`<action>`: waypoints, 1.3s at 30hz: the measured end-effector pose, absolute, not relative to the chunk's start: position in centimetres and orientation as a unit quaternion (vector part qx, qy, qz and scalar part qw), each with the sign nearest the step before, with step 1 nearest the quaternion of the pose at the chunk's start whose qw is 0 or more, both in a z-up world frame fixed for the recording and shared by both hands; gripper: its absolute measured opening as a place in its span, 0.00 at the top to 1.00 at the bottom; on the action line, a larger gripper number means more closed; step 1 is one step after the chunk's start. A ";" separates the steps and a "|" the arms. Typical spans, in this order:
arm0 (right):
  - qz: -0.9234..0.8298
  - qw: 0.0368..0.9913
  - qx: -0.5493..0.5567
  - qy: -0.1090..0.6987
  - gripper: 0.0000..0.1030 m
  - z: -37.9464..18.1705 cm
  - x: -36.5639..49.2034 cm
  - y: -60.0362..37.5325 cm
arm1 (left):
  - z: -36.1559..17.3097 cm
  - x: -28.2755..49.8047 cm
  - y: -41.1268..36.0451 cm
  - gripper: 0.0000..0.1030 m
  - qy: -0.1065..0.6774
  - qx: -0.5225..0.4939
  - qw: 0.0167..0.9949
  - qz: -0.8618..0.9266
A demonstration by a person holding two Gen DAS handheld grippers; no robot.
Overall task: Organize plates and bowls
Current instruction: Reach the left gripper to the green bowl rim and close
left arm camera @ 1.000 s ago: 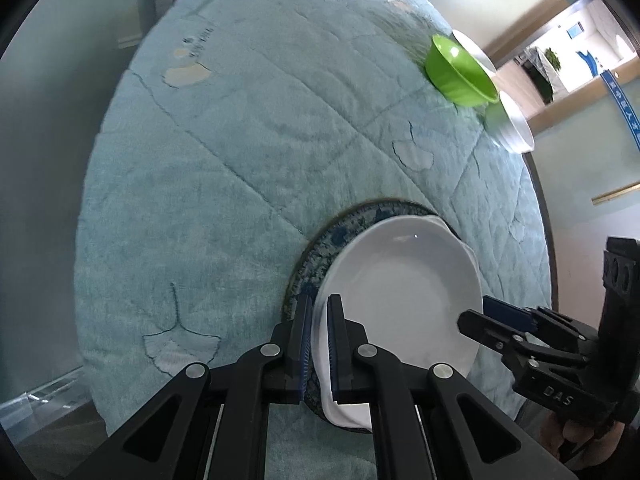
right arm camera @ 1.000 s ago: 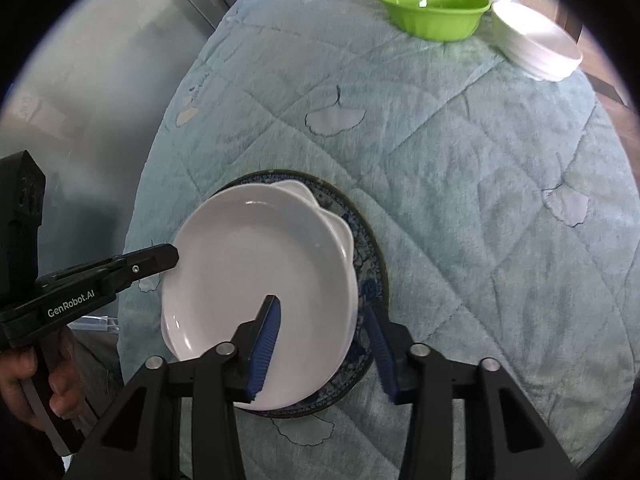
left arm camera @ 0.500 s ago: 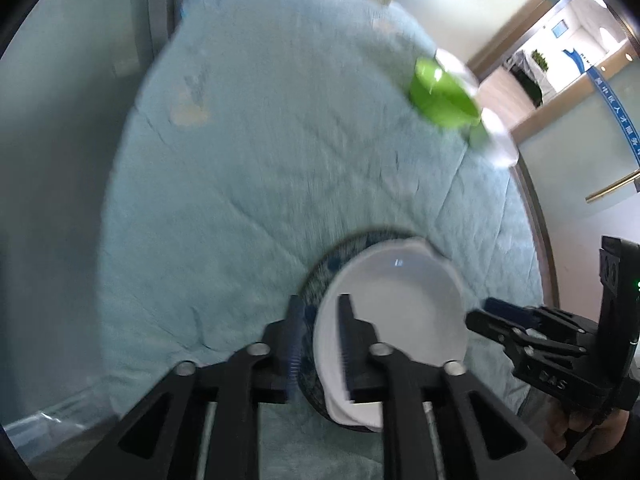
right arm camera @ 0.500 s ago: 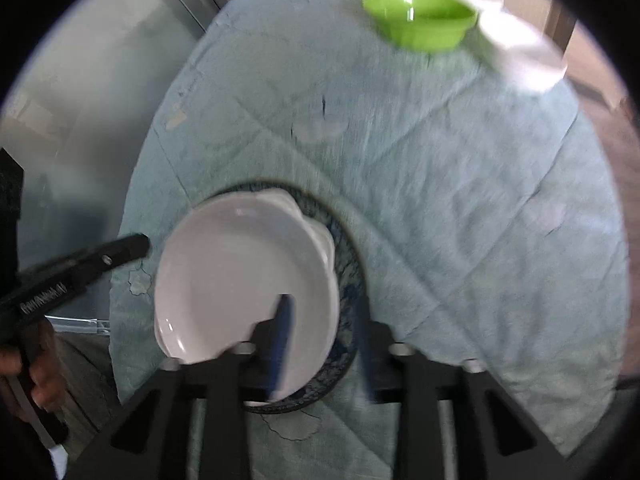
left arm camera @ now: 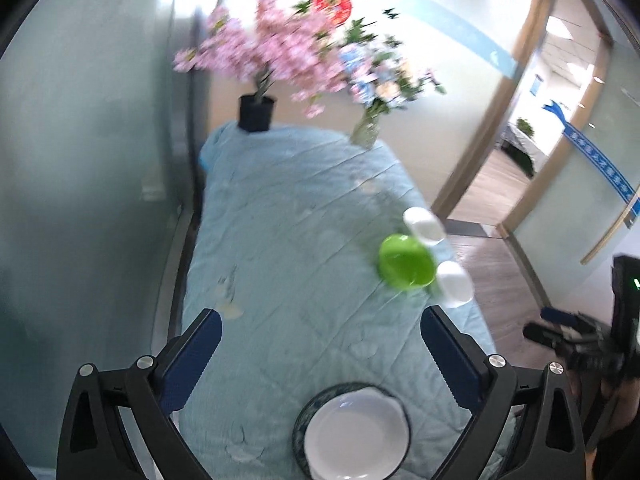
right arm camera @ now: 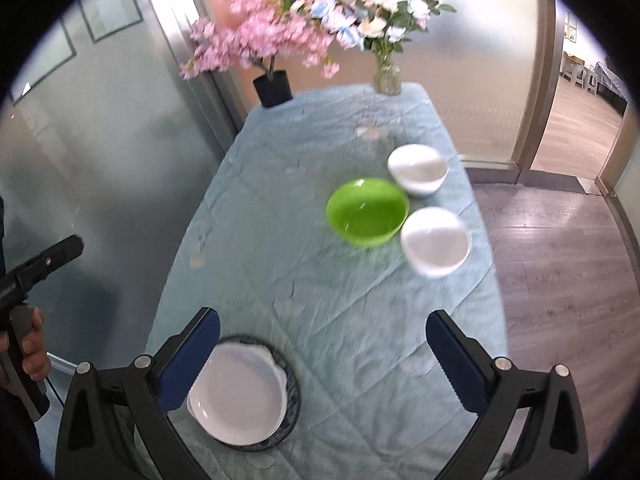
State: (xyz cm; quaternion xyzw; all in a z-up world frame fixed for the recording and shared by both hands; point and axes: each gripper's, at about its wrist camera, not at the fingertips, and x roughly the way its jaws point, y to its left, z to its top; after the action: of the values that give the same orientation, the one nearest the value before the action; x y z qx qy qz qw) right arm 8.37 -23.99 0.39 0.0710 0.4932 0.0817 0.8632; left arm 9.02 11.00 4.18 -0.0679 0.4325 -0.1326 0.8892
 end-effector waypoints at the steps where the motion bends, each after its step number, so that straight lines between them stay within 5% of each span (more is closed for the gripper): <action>1: 0.080 0.864 0.073 0.491 0.01 1.0 8.9 -24.7 | 5.2 9.7 10.5 0.03 0.424 -0.060 0.894 -0.135; 4: 0.079 0.869 0.082 0.481 0.02 2.9 11.1 -26.8 | 7.8 11.3 9.6 0.03 0.411 -0.047 0.899 -0.139; 6: 0.081 0.872 0.085 0.475 0.30 3.8 12.4 -27.7 | 9.1 13.0 9.0 0.03 0.411 -0.050 0.898 -0.152; 7: 0.077 0.872 0.081 0.477 0.66 4.2 13.5 -28.2 | 9.5 14.1 8.6 0.04 0.415 -0.050 0.894 -0.162; 8: 0.068 0.871 0.077 0.481 0.84 4.4 14.6 -28.5 | 9.8 15.3 7.9 0.05 0.419 -0.049 0.890 -0.171; 9: 0.066 0.870 0.077 0.483 0.84 4.5 15.2 -28.7 | 9.9 16.3 7.3 0.11 0.422 -0.047 0.888 -0.176; 11: 0.090 0.869 0.090 0.478 0.80 4.8 17.4 -29.3 | 9.7 18.8 5.7 0.43 0.434 -0.040 0.879 -0.193; 12: 0.103 0.868 0.092 0.477 0.68 4.8 18.0 -29.4 | 9.5 19.8 4.8 0.71 0.442 -0.031 0.874 -0.199; 13: 0.116 0.866 0.092 0.477 0.18 4.8 19.2 -29.4 | 9.1 20.7 4.1 0.83 0.447 -0.022 0.872 -0.199; 14: 0.120 0.867 0.090 0.475 0.02 4.8 19.9 -29.5 | 8.8 21.9 3.1 0.83 0.447 -0.010 0.873 -0.192; 15: 0.127 0.869 0.083 0.471 0.00 4.5 21.1 -29.4 | 8.5 22.9 2.3 0.79 0.443 -0.008 0.877 -0.186; 17: 0.121 0.866 0.060 0.481 0.01 3.4 23.0 -29.3 | 7.8 24.5 1.2 0.40 0.442 -0.017 0.878 -0.181; 18: 0.122 0.864 0.055 0.485 0.01 2.7 23.8 -29.3 | 7.3 25.7 0.8 0.00 0.449 -0.029 0.876 -0.172; 29: 0.121 0.807 0.060 0.575 0.01 -9.7 30.8 -30.6 | -5.7 36.7 -6.7 0.01 0.533 -0.009 0.827 -0.180; 39: 0.099 0.756 0.101 0.639 0.35 -18.1 32.6 -31.3 | -18.1 39.4 -12.5 0.09 0.606 0.019 0.768 -0.203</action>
State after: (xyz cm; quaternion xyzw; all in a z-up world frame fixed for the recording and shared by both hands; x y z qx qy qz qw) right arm 32.57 -31.34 -18.06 0.1007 0.6388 0.0994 0.7563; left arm 39.39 -12.49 -18.08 0.0186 0.6064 -0.2035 0.7685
